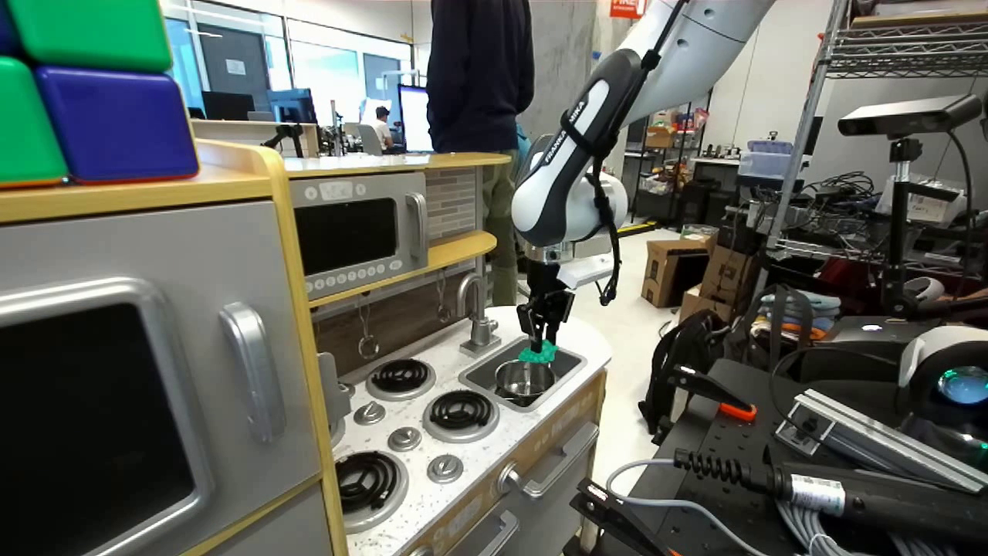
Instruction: Put the toy into the silver pot.
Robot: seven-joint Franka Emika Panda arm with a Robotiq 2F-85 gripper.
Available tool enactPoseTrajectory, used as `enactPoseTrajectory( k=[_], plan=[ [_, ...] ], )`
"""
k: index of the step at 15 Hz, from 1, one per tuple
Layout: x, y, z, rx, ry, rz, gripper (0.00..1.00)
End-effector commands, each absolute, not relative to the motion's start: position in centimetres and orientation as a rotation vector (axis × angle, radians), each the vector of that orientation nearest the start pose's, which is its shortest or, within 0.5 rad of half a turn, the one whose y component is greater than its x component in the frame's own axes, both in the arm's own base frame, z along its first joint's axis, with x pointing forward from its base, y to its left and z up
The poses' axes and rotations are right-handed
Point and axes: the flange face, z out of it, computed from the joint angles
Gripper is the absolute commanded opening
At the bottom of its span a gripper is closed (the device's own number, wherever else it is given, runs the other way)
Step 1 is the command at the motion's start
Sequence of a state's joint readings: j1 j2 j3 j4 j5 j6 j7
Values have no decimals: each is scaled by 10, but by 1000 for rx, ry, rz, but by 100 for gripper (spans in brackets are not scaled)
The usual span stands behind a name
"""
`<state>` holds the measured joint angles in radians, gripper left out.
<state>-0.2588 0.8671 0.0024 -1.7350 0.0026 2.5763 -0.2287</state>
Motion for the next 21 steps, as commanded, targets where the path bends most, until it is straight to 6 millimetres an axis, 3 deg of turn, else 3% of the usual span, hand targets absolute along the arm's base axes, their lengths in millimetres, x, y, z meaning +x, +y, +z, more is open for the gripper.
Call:
enactPoseTrajectory(
  k=[1,6,11,12,14,17,19,21],
  plan=[
    [620,-187,86,-3115,267,-6,17],
    [628,-203,93,-3136,466,-84,17],
    [636,-202,97,-3158,553,-123,17],
    [638,-199,98,-3160,548,-138,67],
    [642,-192,100,-3156,544,-154,75],
    [644,-182,100,-3148,522,-151,98],
    [639,-170,102,-3130,469,-78,100],
    [625,-146,105,-3115,270,50,100]
  ],
)
